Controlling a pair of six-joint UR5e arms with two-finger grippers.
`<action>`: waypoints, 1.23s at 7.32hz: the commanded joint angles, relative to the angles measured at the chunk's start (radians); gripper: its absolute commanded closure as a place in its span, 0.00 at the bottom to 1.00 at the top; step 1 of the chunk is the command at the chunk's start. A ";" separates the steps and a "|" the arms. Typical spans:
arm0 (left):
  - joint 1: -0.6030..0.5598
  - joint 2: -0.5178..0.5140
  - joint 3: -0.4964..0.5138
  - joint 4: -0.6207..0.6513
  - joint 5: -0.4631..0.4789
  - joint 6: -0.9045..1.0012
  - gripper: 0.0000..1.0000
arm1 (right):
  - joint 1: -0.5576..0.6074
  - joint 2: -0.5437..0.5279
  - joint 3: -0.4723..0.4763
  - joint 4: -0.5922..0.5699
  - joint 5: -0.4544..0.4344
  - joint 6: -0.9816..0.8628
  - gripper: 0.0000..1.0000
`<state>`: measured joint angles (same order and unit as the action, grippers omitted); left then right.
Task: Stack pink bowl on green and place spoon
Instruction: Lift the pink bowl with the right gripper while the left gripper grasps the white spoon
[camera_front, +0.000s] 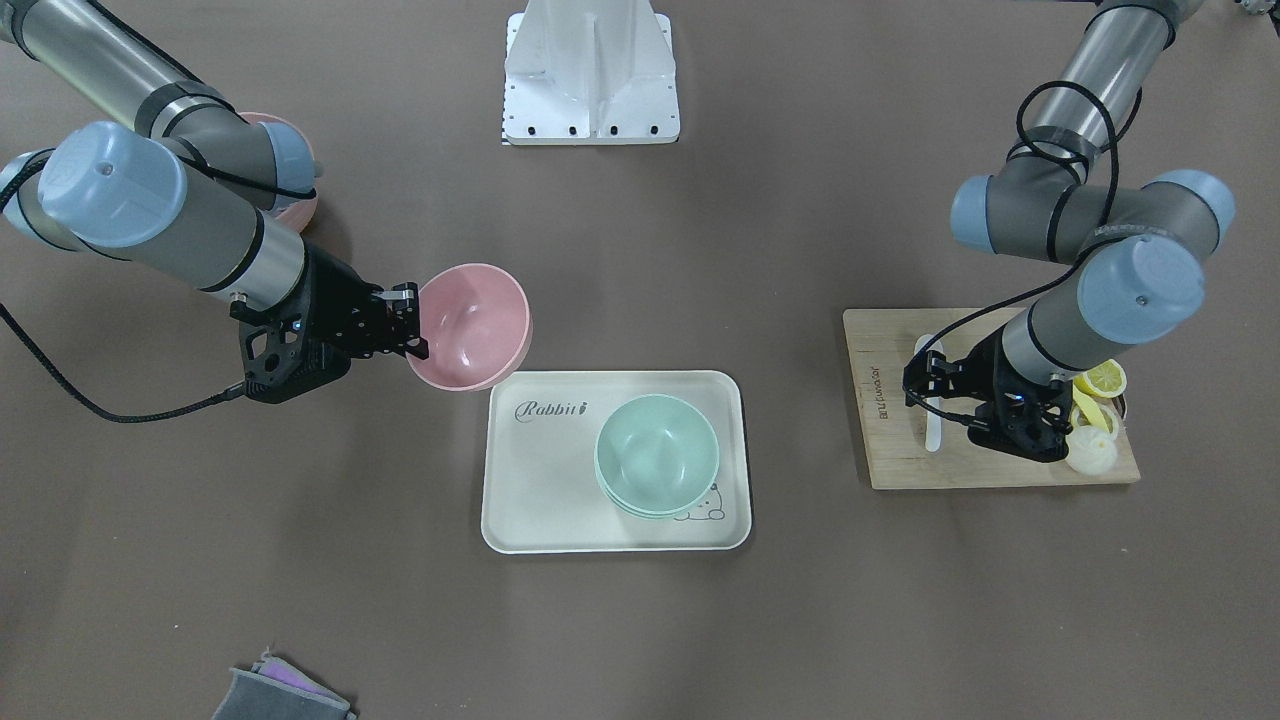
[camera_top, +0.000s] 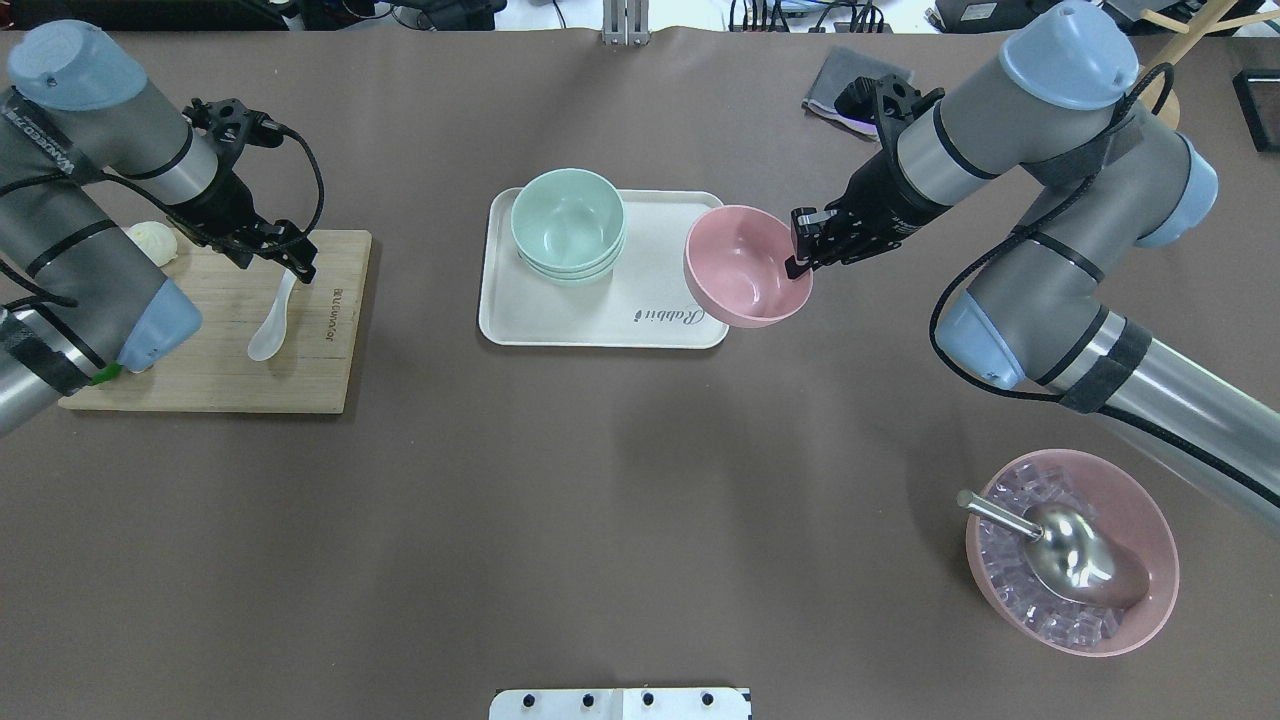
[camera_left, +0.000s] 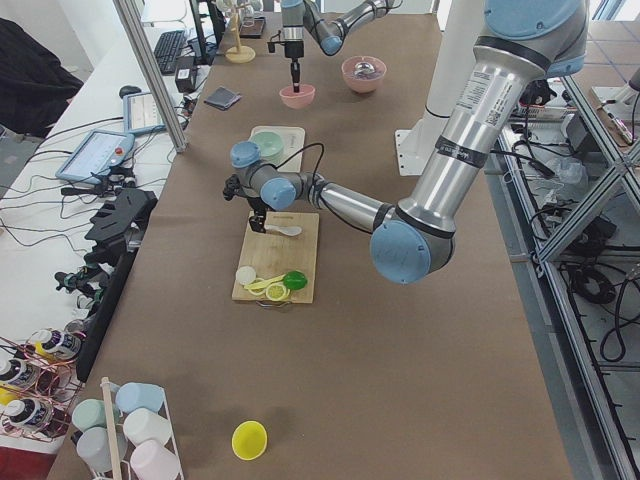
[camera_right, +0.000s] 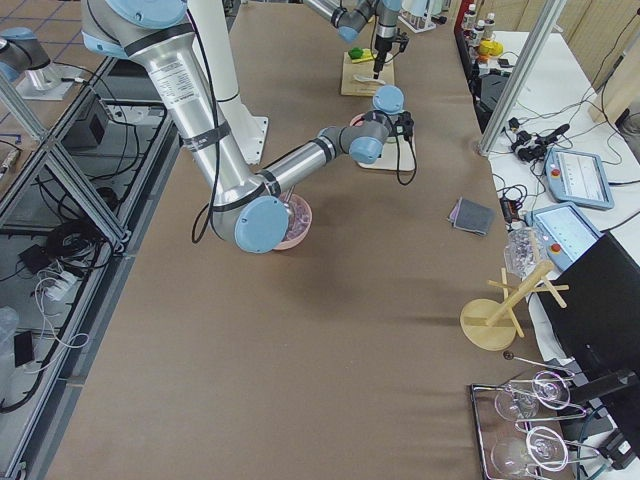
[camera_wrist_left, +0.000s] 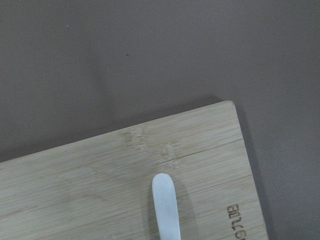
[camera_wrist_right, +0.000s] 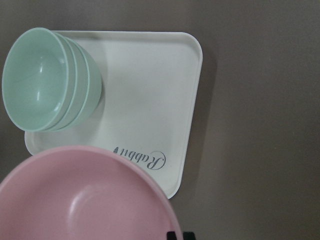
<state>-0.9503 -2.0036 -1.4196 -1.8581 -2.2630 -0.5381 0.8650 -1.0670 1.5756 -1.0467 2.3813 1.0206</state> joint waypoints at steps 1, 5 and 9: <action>0.015 0.003 0.001 -0.001 0.008 -0.019 0.14 | 0.000 0.004 0.000 0.001 -0.004 0.001 1.00; 0.027 0.002 0.016 0.000 0.010 -0.025 0.35 | 0.000 0.004 0.000 0.002 -0.011 0.000 1.00; 0.027 0.009 0.008 -0.003 0.008 -0.026 0.86 | 0.000 0.004 0.000 0.002 -0.014 0.000 1.00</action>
<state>-0.9235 -1.9970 -1.4067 -1.8591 -2.2545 -0.5639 0.8644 -1.0631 1.5754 -1.0446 2.3673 1.0201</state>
